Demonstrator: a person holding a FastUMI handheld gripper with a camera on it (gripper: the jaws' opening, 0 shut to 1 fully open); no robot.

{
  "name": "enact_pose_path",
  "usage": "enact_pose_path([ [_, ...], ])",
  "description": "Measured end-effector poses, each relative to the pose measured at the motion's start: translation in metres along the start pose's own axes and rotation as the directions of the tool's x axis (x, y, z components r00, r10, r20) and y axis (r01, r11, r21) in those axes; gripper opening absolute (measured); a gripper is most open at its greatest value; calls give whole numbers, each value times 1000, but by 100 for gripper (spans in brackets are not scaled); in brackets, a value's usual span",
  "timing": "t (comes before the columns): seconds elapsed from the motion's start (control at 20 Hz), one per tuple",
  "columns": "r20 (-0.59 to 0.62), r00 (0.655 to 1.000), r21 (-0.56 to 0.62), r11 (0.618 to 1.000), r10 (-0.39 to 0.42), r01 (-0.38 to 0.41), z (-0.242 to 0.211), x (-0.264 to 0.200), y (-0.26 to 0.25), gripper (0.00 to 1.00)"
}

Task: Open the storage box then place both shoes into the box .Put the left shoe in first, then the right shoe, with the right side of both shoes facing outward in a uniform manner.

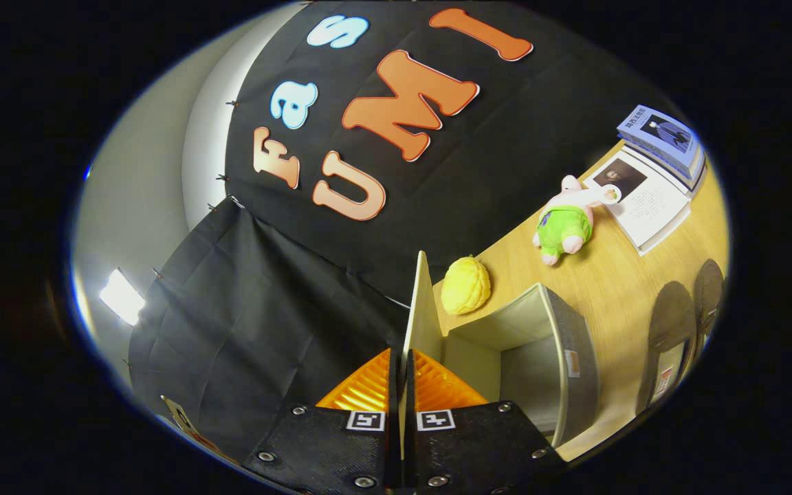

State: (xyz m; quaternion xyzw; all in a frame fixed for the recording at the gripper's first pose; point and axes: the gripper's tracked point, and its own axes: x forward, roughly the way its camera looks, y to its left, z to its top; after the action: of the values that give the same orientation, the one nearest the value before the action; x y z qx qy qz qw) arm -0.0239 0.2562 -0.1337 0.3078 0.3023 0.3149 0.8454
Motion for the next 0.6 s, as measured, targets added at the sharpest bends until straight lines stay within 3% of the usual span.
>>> enact_pose_path([
  [0.6, -86, 996, -47, 998, 40, -44, -43, 49, 78, 3],
])
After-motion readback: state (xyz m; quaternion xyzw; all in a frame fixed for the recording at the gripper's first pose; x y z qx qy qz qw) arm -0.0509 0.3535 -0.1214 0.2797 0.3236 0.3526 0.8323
